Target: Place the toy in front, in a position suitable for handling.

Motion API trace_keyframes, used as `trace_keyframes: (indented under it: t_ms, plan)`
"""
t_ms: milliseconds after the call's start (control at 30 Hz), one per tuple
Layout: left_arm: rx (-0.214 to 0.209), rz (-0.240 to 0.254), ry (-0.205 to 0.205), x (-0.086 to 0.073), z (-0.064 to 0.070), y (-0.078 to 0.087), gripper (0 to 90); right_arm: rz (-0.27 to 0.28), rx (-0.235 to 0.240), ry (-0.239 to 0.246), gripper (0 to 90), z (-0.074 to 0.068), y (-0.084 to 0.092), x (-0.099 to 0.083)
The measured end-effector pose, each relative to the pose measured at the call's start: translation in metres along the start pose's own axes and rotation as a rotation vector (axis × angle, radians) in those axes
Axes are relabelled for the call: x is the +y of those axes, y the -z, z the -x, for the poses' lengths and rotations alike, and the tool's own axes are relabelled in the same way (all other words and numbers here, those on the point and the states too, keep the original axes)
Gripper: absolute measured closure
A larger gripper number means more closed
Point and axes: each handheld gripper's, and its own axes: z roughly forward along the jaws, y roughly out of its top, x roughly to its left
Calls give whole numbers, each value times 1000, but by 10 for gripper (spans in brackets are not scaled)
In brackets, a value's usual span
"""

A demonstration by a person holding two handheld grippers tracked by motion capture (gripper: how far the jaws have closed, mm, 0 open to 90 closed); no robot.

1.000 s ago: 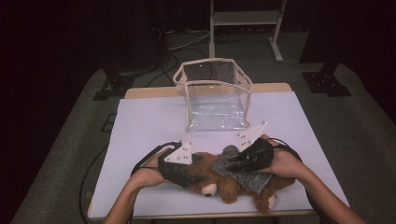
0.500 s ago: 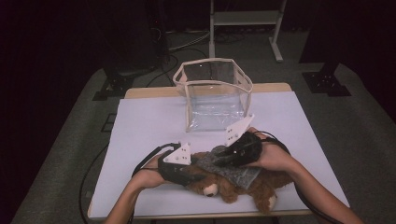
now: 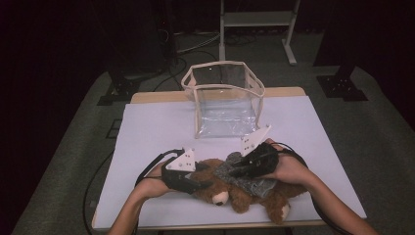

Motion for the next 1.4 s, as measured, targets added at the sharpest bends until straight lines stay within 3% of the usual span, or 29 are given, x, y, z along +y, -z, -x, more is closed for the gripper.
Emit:
trace_keyframes:
  t_ms: [367,600,700,867,1000,1133,1200,1333,1400]
  plan:
    - [-10,2,8,-1,-2,-5,507,21,18,61,775,-4,-25,39]
    - [-11,9,8,-2,-1,-3,499,-42,5,69,774,-4,-19,28]
    - [-14,11,7,-1,-2,-4,499,-37,-2,46,774,-4,-11,21]
    - [-6,3,5,1,-2,-5,496,7,24,64,772,-6,-15,32]
    - [-11,13,18,-4,-2,-4,493,2,22,70,771,-6,-27,42]
    - [-10,15,18,-5,-1,-3,495,-24,14,64,772,-2,-21,33]
    - [-10,12,15,-5,-1,-1,495,-39,-20,40,772,2,-11,22]
    - [-12,14,18,-6,-1,-1,495,11,-79,-50,771,15,21,-8]
    - [-17,13,23,-6,-2,-1,494,13,-103,-69,770,19,32,-21]
